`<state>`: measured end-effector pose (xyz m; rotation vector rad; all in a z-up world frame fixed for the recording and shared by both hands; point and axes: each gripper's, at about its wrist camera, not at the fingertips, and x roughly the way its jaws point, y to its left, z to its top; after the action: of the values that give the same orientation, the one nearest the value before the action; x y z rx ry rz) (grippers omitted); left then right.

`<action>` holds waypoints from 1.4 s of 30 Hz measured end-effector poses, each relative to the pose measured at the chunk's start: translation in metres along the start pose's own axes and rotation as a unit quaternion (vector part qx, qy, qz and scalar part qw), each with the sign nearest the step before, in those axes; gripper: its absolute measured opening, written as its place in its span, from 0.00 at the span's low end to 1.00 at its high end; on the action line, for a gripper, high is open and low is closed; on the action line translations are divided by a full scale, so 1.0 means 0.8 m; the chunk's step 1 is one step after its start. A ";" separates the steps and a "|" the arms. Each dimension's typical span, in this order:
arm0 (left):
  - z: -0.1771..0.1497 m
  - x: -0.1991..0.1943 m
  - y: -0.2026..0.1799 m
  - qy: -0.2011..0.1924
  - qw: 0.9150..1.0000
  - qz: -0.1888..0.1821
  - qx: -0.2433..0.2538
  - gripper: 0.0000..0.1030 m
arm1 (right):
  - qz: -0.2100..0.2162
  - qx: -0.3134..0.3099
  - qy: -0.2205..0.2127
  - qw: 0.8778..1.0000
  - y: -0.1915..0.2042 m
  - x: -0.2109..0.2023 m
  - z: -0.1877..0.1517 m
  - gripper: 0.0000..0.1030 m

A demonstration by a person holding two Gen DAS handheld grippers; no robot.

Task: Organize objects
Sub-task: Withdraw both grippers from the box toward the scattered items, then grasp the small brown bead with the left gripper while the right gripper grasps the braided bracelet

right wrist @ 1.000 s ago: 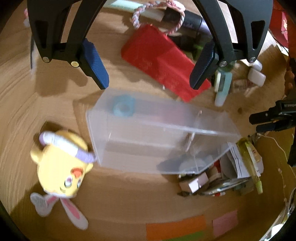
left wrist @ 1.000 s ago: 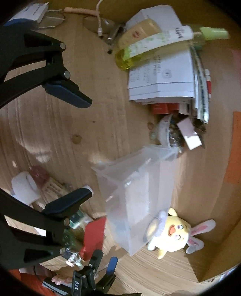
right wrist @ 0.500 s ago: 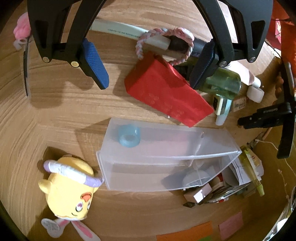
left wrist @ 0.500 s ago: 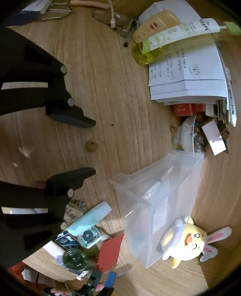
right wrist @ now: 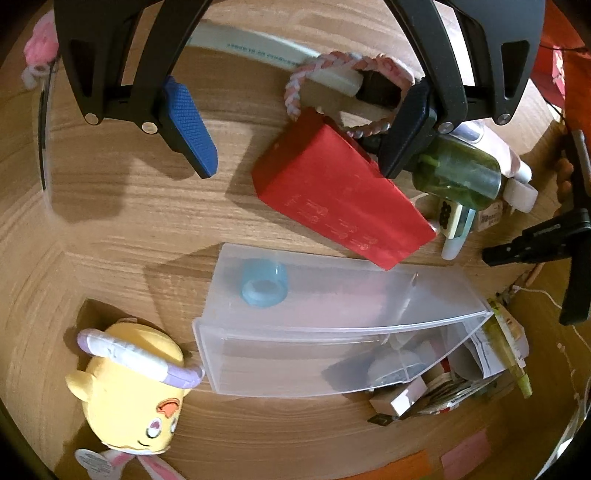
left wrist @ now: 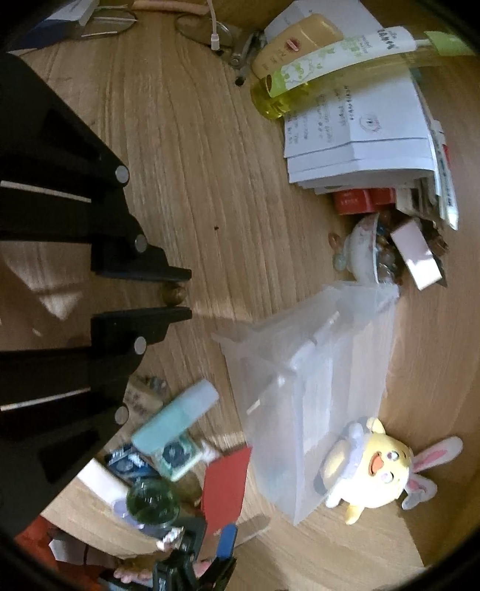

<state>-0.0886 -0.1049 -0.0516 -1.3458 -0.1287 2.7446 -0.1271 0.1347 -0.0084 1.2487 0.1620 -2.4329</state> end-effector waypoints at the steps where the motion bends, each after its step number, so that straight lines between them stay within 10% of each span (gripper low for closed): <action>1: 0.000 -0.003 -0.003 -0.003 1.000 -0.003 0.001 0.12 | 0.001 -0.003 0.001 1.000 0.000 0.001 0.001 0.85; 17: 0.006 -0.036 -0.057 -0.032 0.998 -0.052 0.029 0.12 | 0.044 -0.087 0.052 0.994 0.005 0.046 0.042 0.85; 32: 0.002 -0.039 -0.092 -0.031 0.995 -0.092 0.038 0.12 | 0.061 -0.026 -0.021 0.998 0.016 -0.042 -0.014 0.84; 42: -0.002 -0.055 -0.107 -0.042 0.993 -0.105 0.038 0.12 | 0.079 -0.056 -0.015 0.995 0.037 -0.041 -0.033 0.19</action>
<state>-0.0574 -0.0246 -0.0090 -1.1280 -0.1595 2.6028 -0.0782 0.1251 0.0045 1.1319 0.1801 -2.2730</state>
